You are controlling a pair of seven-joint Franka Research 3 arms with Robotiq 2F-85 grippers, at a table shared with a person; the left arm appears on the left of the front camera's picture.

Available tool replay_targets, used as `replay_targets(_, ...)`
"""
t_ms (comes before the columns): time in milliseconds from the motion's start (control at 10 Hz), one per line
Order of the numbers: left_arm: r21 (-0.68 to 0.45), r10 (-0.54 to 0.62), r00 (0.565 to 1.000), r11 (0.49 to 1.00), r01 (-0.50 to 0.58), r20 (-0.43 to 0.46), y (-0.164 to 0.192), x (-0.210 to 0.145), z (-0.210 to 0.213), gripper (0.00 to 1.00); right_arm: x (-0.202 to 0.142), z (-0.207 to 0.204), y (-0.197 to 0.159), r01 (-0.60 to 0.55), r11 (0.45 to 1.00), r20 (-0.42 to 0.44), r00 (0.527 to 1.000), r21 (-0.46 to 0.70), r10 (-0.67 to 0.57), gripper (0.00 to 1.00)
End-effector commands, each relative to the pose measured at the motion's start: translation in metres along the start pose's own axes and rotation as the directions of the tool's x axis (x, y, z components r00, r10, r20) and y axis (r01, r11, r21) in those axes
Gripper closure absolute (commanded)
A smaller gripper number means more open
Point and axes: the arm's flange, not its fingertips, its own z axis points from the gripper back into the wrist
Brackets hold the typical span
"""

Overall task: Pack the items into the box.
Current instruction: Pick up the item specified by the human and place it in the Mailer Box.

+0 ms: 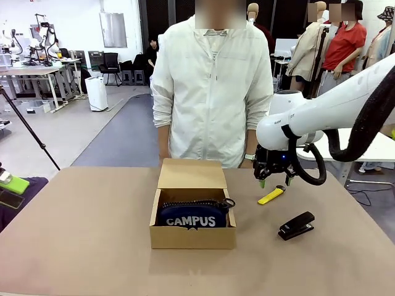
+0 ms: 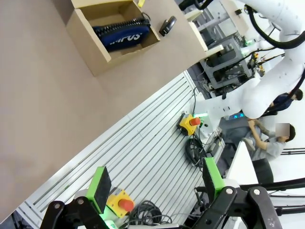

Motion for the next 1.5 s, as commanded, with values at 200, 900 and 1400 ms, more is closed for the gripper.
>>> replay_targets(200,0.003,-0.013,1.0,1.0,0.013,0.003,0.003,-0.003,-0.001,0.0,0.0,-0.008,0.001,0.006,1.0,-0.006,1.0,0.001,-0.006,0.0)
replay_targets(900,0.003,-0.013,1.0,1.0,0.013,0.003,0.003,-0.003,-0.001,0.0,-0.013,-0.013,-0.032,-0.964,0.236,0.012,0.24,0.123,0.971,0.0)
replay_targets(1400,0.003,-0.013,1.0,1.0,0.013,0.003,0.003,-0.003,-0.001,0.0,-0.031,-0.014,-0.053,-0.779,-0.626,0.268,-0.612,-0.041,0.744,0.0)
